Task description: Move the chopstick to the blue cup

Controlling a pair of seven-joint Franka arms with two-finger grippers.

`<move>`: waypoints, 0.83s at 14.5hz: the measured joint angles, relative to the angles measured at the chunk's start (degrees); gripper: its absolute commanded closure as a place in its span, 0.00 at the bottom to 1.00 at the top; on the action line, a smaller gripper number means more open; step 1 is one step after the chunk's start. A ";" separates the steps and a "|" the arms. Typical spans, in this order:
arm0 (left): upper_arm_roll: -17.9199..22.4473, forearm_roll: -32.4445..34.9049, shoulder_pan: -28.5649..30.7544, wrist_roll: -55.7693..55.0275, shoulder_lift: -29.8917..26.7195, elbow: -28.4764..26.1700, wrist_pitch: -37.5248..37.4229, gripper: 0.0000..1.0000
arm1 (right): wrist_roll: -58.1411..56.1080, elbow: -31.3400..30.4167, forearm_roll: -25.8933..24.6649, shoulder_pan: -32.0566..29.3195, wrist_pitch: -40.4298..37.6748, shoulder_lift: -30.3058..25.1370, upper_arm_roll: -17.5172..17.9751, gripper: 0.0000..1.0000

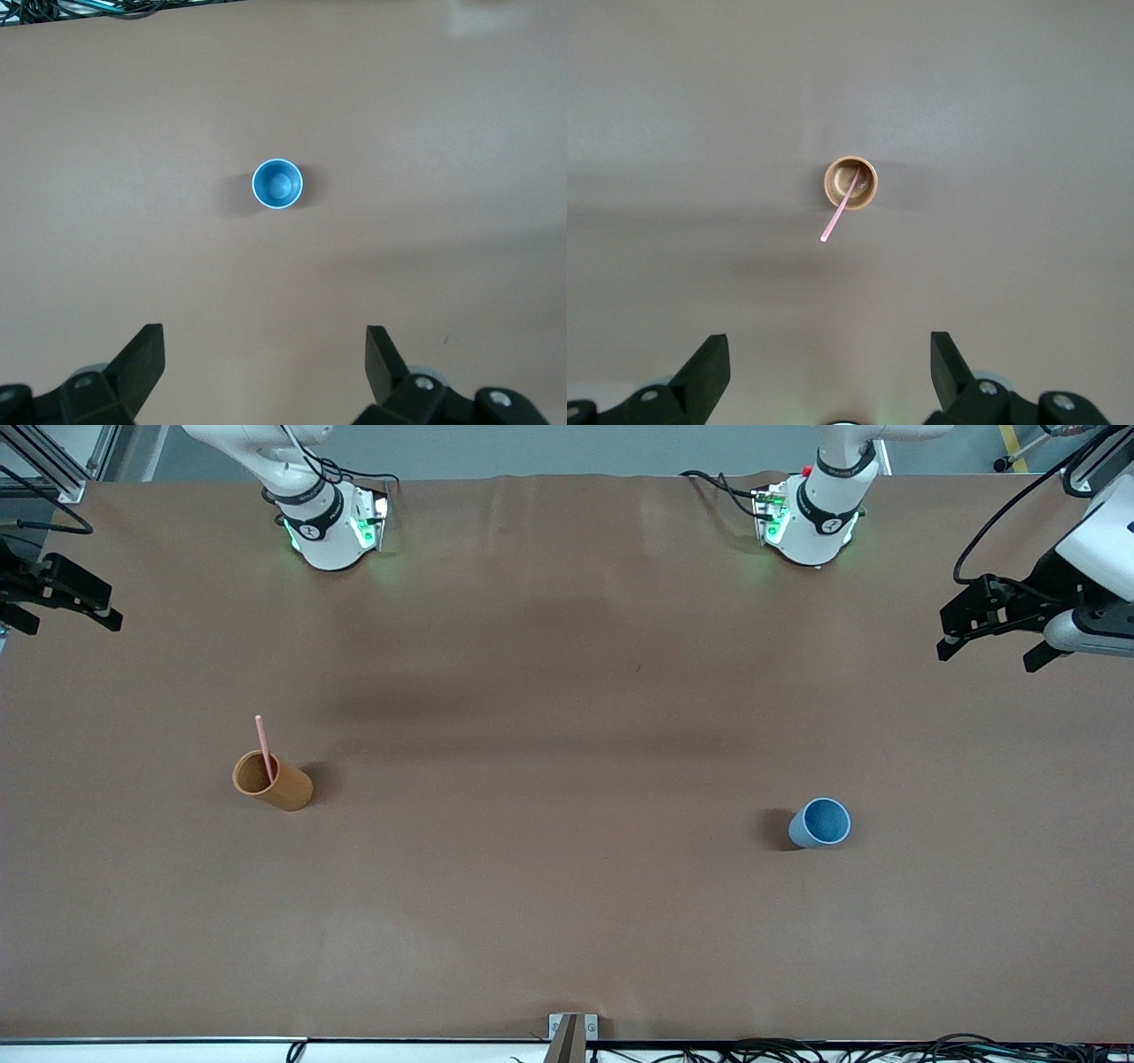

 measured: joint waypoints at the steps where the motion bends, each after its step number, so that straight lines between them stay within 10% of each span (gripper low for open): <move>1: 0.00 0.00 0.02 0.00 0.01 0.00 0.00 0.00 | -0.01 -0.02 0.00 0.00 0.00 0.00 0.00 0.00; 12: 0.10 -1.32 0.92 0.01 6.45 -0.33 2.32 0.00 | -0.07 -0.15 0.00 0.00 0.05 0.00 -0.08 0.01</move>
